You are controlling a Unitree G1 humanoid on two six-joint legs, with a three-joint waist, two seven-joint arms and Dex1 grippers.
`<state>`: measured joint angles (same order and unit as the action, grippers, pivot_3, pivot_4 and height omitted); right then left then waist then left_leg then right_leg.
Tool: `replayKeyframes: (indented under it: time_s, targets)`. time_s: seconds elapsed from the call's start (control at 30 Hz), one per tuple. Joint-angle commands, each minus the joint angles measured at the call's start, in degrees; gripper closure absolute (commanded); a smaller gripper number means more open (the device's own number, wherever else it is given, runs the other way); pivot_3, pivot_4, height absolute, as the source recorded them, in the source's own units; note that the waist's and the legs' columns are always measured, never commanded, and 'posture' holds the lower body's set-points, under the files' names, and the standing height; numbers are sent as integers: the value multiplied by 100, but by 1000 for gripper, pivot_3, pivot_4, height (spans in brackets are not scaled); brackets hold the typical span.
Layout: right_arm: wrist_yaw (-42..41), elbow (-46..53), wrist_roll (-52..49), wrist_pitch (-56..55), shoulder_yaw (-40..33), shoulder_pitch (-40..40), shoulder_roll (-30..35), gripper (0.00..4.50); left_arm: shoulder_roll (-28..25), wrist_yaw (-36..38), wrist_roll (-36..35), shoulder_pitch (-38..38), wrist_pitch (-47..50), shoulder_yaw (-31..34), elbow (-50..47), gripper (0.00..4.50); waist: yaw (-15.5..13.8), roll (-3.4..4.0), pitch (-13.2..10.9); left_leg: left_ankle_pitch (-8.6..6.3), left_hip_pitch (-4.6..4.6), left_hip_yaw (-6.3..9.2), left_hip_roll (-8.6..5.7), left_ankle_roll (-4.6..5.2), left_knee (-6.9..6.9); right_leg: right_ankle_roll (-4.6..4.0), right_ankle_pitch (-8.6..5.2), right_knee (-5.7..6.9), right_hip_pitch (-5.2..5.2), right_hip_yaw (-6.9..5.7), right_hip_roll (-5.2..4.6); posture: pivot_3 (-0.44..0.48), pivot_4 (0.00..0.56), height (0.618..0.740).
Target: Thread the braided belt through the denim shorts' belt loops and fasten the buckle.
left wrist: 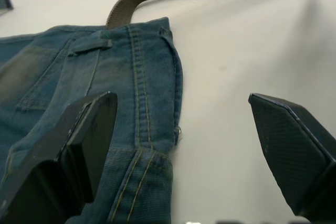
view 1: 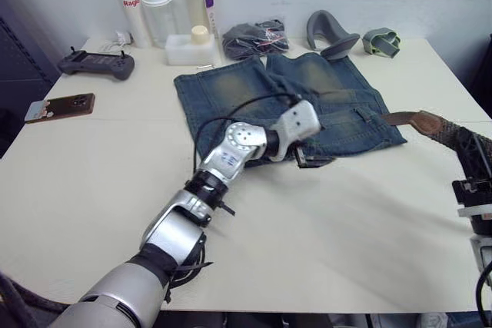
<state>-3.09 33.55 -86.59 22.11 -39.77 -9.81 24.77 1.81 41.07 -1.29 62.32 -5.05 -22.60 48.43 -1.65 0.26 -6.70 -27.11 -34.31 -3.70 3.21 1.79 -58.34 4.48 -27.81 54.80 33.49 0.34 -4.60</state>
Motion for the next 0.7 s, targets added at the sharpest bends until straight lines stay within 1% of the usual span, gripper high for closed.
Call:
replayKeyframes:
  time_s: [0.03, 0.13, 0.27, 0.3, 0.33, 0.37, 0.47, 0.5, 0.57, 0.6, 0.7]
  targets:
    - [250, 490, -140, -215, -201, -27, 96, 4500, 207, -1004, 1051, 650, -1203, -384, 1079, 81, 1, -4, -2, -3, -3, 3, -1, 10, 0, 6, 3, -3, 2, -1, -1, 0, 150, 631]
    - [505, 725, 151, -251, -203, -127, 204, 4500, 300, -2032, 2013, 1132, -1549, -890, 1867, 81, 11, -5, -3, -7, -6, 15, -3, 23, 2, 33, 11, -9, 4, 2, -4, 0, 150, 631]
    - [778, 981, 185, -329, -296, -175, 408, 4500, 467, -2545, 2694, 1434, -1596, -1235, 2398, 81, 13, -7, -4, -8, -5, 25, -6, 27, 12, 49, 11, -14, 4, -5, 4, 0, 150, 631]
    - [837, 1028, 177, -356, -317, -169, 457, 4500, 491, -2628, 2773, 1473, -1606, -1240, 2452, 621, 1, -7, -4, -8, -6, 28, -6, 27, 11, 50, 11, -12, 4, -7, 4, 0, 150, 631]
    - [877, 1060, 195, -367, -332, -180, 516, 4500, 492, -2691, 2878, 1513, -1621, -1275, 2494, 913, -2, -7, -4, -7, -7, 32, -7, 27, 10, 51, 11, -12, 3, -15, 4, 0, 150, 631]
    - [908, 1087, 220, -363, -334, -193, 580, 4500, 483, -2708, 2917, 1536, -1653, -1250, 2520, 1355, 3, -7, -4, -6, -7, 32, -9, 28, 10, 50, 11, -13, 3, -18, 4, 0, 150, 631]
    - [1009, 1123, 214, -351, -318, -202, 733, 4500, 421, -2684, 2983, 1561, -1700, -1133, 2536, 2841, 12, -7, -4, -5, -7, 31, -14, 29, 10, 49, 10, -12, 4, -16, 2, 0, 150, 631]
    - [1030, 1120, 230, -333, -296, -198, 788, 4500, 382, -2585, 2960, 1544, -1721, -1078, 2530, 3286, 13, -7, -4, -5, -7, 31, -14, 29, 10, 49, 10, -12, 4, -16, 2, 0, 150, 631]
    - [1094, 1083, 224, -243, -227, -175, 935, 4500, 255, -2069, 2698, 1439, -1943, -838, 2419, 4214, 13, -7, -5, -4, -7, 31, -14, 27, 10, 48, 10, -10, 4, -11, 1, 0, 150, 631]
    - [1090, 1071, 213, -173, -190, -184, 1034, 4500, 207, -1568, 2436, 1325, -2122, -651, 2303, 4443, 13, -7, -4, -3, -7, 30, -14, 26, 10, 46, 8, -8, 6, -12, 1, 0, 150, 631]
    - [1144, 1043, 80, 21, -94, -208, 1334, 4500, 50, 192, 1702, 852, -2416, -279, 1736, 4443, 20, 0, 0, 5, -4, 30, -11, 10, 9, 28, 0, -3, 5, -16, 3, 0, 150, 631]
